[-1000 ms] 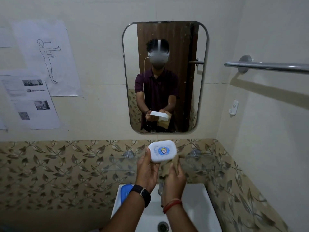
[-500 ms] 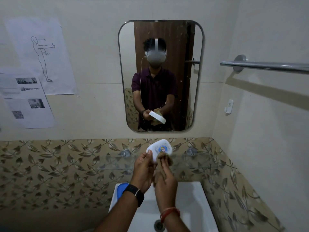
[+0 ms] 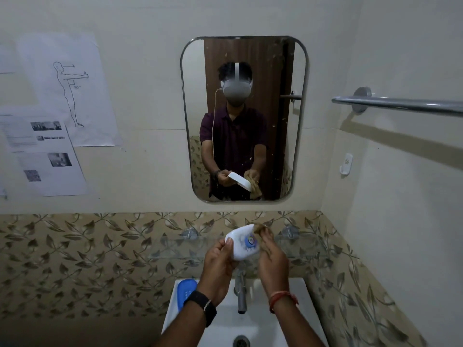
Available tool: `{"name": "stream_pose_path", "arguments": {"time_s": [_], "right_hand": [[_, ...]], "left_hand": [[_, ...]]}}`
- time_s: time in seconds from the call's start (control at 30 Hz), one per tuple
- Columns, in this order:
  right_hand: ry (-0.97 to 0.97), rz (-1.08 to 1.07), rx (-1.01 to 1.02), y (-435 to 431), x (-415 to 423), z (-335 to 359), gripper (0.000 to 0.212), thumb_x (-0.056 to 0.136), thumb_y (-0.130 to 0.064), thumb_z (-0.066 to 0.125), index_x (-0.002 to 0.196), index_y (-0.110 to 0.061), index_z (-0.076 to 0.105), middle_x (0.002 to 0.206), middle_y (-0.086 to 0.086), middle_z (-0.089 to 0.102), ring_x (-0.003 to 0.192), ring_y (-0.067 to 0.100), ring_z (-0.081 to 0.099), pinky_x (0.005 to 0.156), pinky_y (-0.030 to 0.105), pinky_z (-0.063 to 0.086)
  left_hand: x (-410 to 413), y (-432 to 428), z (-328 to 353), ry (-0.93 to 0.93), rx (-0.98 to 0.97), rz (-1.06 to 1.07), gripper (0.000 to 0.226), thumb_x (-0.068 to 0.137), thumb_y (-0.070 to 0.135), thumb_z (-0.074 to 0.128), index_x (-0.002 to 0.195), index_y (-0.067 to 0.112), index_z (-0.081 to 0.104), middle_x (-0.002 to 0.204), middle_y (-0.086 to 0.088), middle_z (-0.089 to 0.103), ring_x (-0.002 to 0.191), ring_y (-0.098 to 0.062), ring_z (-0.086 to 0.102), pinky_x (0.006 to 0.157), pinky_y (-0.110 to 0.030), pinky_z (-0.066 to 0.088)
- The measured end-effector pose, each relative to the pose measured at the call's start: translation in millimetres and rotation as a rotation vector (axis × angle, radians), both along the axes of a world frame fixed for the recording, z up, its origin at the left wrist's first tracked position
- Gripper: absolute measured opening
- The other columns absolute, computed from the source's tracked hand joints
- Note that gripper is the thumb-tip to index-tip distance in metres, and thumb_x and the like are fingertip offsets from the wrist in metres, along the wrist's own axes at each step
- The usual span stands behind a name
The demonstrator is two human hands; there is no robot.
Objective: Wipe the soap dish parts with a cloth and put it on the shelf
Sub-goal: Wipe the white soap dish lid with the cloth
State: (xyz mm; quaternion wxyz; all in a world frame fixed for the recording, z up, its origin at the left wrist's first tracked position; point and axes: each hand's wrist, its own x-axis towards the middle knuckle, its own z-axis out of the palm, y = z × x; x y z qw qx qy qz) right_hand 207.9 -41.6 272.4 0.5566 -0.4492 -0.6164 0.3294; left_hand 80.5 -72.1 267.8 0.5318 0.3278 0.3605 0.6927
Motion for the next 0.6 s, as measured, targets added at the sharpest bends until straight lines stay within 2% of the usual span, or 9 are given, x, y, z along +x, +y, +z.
{"name": "stream_pose_path", "arguments": {"time_s": [0.07,0.17,0.23,0.3,0.37,0.4,0.5,0.57,0.6], "right_hand": [[-0.103,0.061,0.085,-10.8,-8.1,-1.8,0.06,0.093,0.015,0.042,0.14,-0.022,0.043,0.151,-0.011,0.039,0.144,0.007,0.033,0.115,0.017,0.03],[-0.305,0.236,0.277,-34.0,-21.5,-22.3,0.06,0.093,0.008,0.041,0.144,-0.026,0.037,0.153,-0.02,0.025,0.146,-0.008,0.015,0.118,0.012,0.015],[-0.294,0.229,0.298,-25.8,-12.1,-23.7,0.064,0.093,0.011,0.042,0.144,-0.027,0.039,0.154,-0.015,0.032,0.146,-0.003,0.023,0.118,0.015,0.021],[-0.194,0.107,0.162,-6.7,1.7,-17.8,0.065,0.09,0.018,0.042,0.143,-0.02,0.04,0.153,-0.007,0.038,0.145,0.01,0.033,0.119,0.026,0.029],[-0.149,0.04,0.05,5.1,8.8,-11.5,0.06,0.093,0.017,0.042,0.143,-0.016,0.038,0.154,0.001,0.04,0.144,0.018,0.036,0.117,0.038,0.036],[-0.178,0.049,0.079,3.8,7.3,-9.5,0.062,0.092,0.017,0.041,0.144,-0.017,0.038,0.154,0.0,0.039,0.145,0.015,0.034,0.117,0.038,0.036],[-0.344,0.203,0.303,-12.8,-1.1,-17.9,0.075,0.084,0.015,0.037,0.147,-0.027,0.034,0.157,-0.01,0.032,0.148,0.003,0.022,0.122,0.025,0.021],[-0.409,0.24,0.363,-11.3,6.2,-24.7,0.075,0.084,0.013,0.039,0.148,-0.027,0.034,0.158,-0.008,0.03,0.149,0.005,0.021,0.122,0.026,0.019],[-0.39,0.193,0.342,-3.9,12.0,-24.8,0.074,0.086,0.016,0.04,0.147,-0.025,0.035,0.157,-0.006,0.03,0.149,0.008,0.023,0.122,0.028,0.022]], "left_hand": [[2.7,-0.3,0.5,0.019,-0.017,0.001,0.039,0.099,0.026,0.054,0.129,0.004,0.062,0.124,-0.022,0.072,0.109,-0.03,0.071,0.084,-0.032,0.062],[-1.2,2.3,1.1,0.042,-0.036,0.006,0.037,0.097,0.024,0.058,0.128,0.002,0.063,0.122,-0.023,0.072,0.114,-0.036,0.069,0.089,-0.038,0.061],[-2.0,1.4,-0.5,0.03,-0.028,0.015,0.034,0.101,0.021,0.054,0.129,0.003,0.064,0.123,-0.021,0.072,0.117,-0.037,0.068,0.092,-0.039,0.06],[1.0,-0.1,-1.2,0.037,-0.02,0.024,0.035,0.103,0.022,0.05,0.131,0.004,0.063,0.124,-0.02,0.073,0.115,-0.035,0.069,0.089,-0.035,0.061],[5.2,-0.5,-0.4,0.04,-0.028,0.03,0.038,0.101,0.025,0.051,0.132,0.004,0.061,0.123,-0.019,0.073,0.113,-0.033,0.07,0.085,-0.032,0.062],[6.0,-0.2,1.3,0.037,-0.025,0.029,0.039,0.101,0.025,0.051,0.132,0.004,0.061,0.124,-0.019,0.073,0.113,-0.032,0.07,0.085,-0.031,0.062],[-0.3,4.7,6.3,0.036,-0.012,0.023,0.036,0.105,0.023,0.048,0.132,0.004,0.061,0.125,-0.02,0.072,0.116,-0.033,0.068,0.089,-0.034,0.061],[-3.9,5.2,7.8,0.04,-0.023,0.012,0.036,0.105,0.023,0.048,0.132,0.003,0.061,0.123,-0.02,0.072,0.116,-0.034,0.069,0.089,-0.035,0.061],[-3.4,4.2,7.9,0.046,-0.021,0.008,0.036,0.105,0.023,0.048,0.133,0.004,0.061,0.123,-0.019,0.073,0.114,-0.033,0.069,0.087,-0.034,0.062]]}}
